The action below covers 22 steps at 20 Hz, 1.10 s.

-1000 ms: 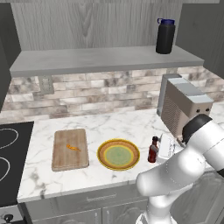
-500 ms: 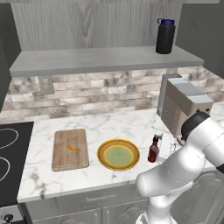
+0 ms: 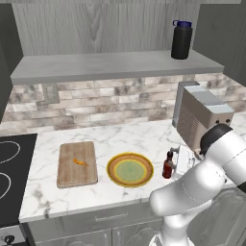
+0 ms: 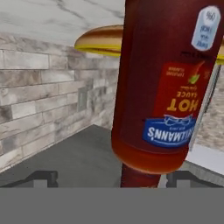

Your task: Pick the shrimp from the plate and place it on the cutting board. Then pick the condiment bottle from the cabinet and place it next to the cutting board.

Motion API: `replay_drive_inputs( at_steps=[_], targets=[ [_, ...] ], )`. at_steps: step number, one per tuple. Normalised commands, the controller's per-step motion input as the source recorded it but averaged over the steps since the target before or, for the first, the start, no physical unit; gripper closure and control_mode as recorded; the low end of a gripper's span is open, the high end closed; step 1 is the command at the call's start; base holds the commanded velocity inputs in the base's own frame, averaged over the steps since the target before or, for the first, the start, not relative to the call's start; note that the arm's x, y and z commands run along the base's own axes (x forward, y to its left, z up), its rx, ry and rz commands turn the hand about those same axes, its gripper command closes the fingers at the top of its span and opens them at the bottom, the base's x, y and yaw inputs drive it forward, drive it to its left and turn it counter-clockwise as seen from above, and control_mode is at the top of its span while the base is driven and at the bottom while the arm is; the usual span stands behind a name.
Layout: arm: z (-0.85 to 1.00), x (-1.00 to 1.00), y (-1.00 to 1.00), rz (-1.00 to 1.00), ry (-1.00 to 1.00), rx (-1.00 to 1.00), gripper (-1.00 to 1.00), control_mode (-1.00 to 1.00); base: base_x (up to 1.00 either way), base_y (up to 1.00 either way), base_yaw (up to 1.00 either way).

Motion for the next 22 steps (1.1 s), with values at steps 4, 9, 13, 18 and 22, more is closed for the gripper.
replay_drive_inputs(
  at_steps=[4, 9, 13, 18, 22],
  targets=[
    [-0.06, -0.32, 0.10, 0.01, -0.05, 0.00, -1.00, -1.00, 0.00, 0.00, 0.00],
    [-0.01, -0.43, 0.04, 0.01, -0.05, 0.00, -1.00, -1.00, 0.00, 0.00, 0.00],
    [0.22, -0.44, -0.02, 0.00, -0.04, 0.01, -1.00, -1.00, 0.00, 0.00, 0.00],
    [0.58, -0.25, -0.05, 0.00, 0.00, 0.00, -1.00, -1.00, 0.00, 0.00, 0.00],
    [0.91, -0.12, -0.02, 0.00, 0.00, 0.00, -1.00, -1.00, 0.00, 0.00, 0.00]
  ],
)
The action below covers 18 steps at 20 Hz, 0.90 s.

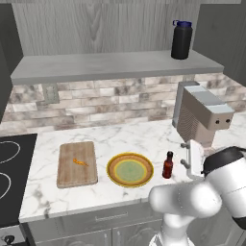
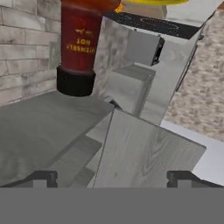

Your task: Pick the shrimp from the plate and place it on the cutting board. Then pick the condiment bottle from the cabinet and place it next to the cutting board.

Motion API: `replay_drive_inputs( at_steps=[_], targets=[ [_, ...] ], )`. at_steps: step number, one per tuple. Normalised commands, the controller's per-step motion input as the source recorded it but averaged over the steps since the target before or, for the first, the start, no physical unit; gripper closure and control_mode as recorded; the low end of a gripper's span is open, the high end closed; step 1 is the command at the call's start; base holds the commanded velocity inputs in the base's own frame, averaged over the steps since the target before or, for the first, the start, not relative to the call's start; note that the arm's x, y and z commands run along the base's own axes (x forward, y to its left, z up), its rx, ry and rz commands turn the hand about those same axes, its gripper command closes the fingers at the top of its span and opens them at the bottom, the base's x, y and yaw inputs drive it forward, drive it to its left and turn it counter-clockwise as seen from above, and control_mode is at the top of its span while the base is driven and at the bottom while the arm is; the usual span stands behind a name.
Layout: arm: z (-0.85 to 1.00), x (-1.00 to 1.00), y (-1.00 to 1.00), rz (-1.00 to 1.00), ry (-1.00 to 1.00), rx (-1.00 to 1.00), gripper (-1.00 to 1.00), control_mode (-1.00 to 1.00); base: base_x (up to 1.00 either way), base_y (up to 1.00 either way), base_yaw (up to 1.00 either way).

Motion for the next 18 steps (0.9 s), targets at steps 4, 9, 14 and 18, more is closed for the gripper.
replay_drive_inputs(
  at_steps=[4, 9, 14, 18],
  targets=[
    [1.00, -0.02, 0.00, 0.00, 0.00, -0.06, -1.00, -1.00, 0.00, 0.00, 0.00],
    [0.95, -0.04, 0.00, 0.00, -0.07, -0.21, -1.00, -1.00, 0.00, 0.00, 0.00],
    [0.60, -0.20, 0.00, 0.00, -0.20, -0.42, -1.00, -1.00, 0.00, 0.00, 0.00],
    [0.35, -0.31, 0.04, 0.00, -0.43, -0.49, -1.00, -1.00, 0.00, 0.00, 0.00]
  ],
)
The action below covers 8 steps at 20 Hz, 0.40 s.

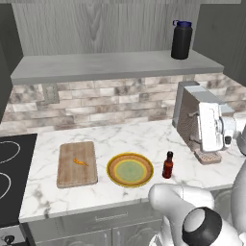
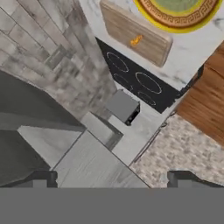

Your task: Pick the shrimp from the plate and place it on the cutting board. Then pick the condiment bottle from the cabinet and place it next to the cutting board.

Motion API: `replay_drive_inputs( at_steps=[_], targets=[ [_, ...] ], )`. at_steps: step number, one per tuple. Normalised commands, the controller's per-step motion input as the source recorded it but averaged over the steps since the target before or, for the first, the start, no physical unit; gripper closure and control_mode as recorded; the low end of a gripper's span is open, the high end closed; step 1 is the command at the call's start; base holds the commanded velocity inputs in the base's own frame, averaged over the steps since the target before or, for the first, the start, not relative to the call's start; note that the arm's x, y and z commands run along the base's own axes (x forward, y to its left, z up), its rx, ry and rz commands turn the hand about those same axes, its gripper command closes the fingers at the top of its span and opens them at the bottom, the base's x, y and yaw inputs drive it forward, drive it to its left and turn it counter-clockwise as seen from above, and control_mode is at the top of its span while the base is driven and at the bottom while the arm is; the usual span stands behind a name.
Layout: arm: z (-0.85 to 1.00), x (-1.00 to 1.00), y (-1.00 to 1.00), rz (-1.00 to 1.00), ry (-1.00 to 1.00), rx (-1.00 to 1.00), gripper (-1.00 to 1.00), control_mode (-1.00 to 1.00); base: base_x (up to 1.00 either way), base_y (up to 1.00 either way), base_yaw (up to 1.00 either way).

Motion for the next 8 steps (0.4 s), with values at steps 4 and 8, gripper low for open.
replay_drive_inputs(
  at_steps=[4, 8],
  targets=[
    [0.29, -0.52, 0.08, 0.00, -0.50, -0.59, -1.00, -1.00, 0.00, 0.00, 0.00],
    [0.17, -0.62, 0.15, -0.01, -0.49, -0.63, -1.00, -1.00, 0.00, 0.00, 0.00]
  ],
)
